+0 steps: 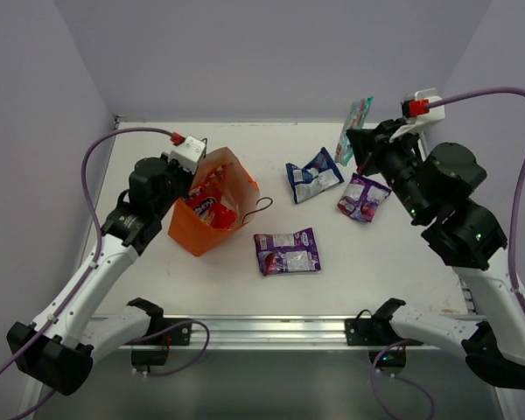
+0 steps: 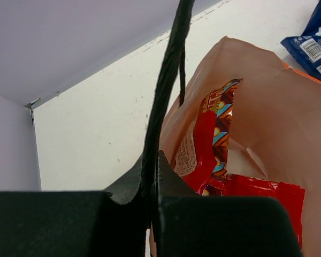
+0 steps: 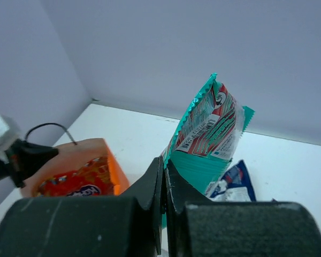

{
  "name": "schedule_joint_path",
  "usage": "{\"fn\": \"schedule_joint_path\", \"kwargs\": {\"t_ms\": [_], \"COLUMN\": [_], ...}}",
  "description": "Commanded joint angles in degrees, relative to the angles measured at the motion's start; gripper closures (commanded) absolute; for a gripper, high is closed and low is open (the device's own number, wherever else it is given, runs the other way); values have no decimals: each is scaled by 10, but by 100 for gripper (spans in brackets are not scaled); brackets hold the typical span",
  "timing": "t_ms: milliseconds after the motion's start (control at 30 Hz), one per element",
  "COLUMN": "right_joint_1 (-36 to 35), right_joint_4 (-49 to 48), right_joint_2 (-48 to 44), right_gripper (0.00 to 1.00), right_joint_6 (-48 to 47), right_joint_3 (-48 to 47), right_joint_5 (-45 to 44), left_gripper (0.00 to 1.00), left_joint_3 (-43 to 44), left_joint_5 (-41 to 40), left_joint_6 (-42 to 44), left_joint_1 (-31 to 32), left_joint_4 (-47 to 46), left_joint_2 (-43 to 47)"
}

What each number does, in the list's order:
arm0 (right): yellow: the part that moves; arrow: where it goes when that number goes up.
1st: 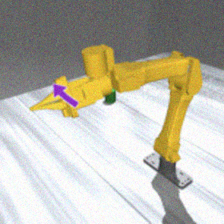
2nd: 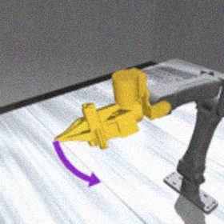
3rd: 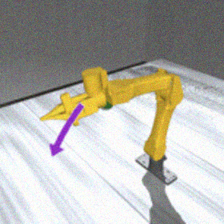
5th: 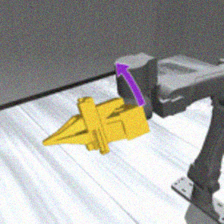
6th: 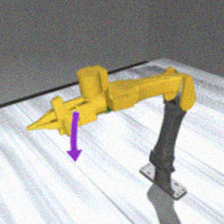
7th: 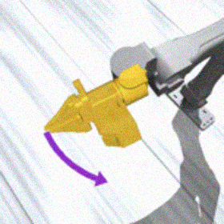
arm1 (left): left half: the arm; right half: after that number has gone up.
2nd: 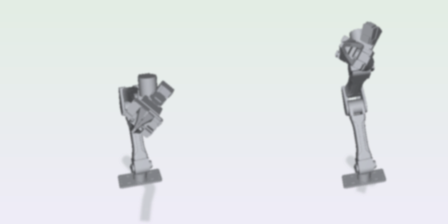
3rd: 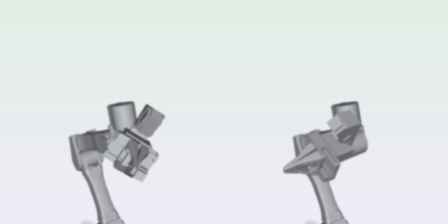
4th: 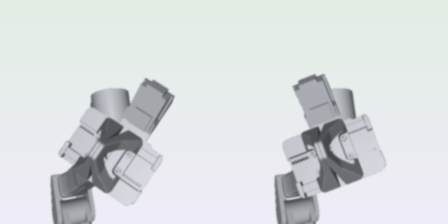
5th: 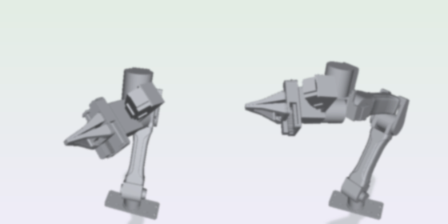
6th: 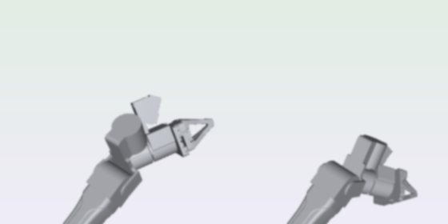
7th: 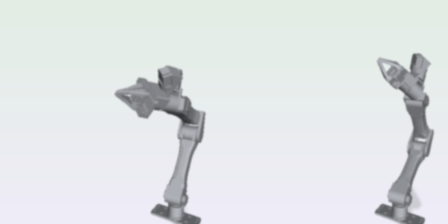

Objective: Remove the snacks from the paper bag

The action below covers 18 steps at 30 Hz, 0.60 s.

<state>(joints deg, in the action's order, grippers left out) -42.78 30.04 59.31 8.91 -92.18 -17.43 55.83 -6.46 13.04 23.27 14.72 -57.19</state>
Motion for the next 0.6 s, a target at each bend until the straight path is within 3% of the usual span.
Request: {"fn": "schedule_joint_path", "kwargs": {"t_ms": [0,267,367,433,567], "right_joint_1": [58,88,88,88,89], "right_joint_4": [-15,-159,-265,-349,-395], "right_joint_2": [22,153,200,225,276], "right_gripper": [100,100,100,100,100], "right_joint_6": [-13,41,90,130,182], "right_joint_3": [54,134,154,180,224], "right_joint_5": [-4,164,236,257,255], "left_gripper": [100,100,100,100,100], "left_joint_3": [28,31,31,34,34], "left_joint_5": [-8,-16,-22,-26,-31], "left_joint_6": [3,2,6,7,8], "left_joint_1": [0,0,0,0,0], "left_joint_4": [-36,-18,-7,-1,2], "left_joint_2": [26,48,59,64,73]}}
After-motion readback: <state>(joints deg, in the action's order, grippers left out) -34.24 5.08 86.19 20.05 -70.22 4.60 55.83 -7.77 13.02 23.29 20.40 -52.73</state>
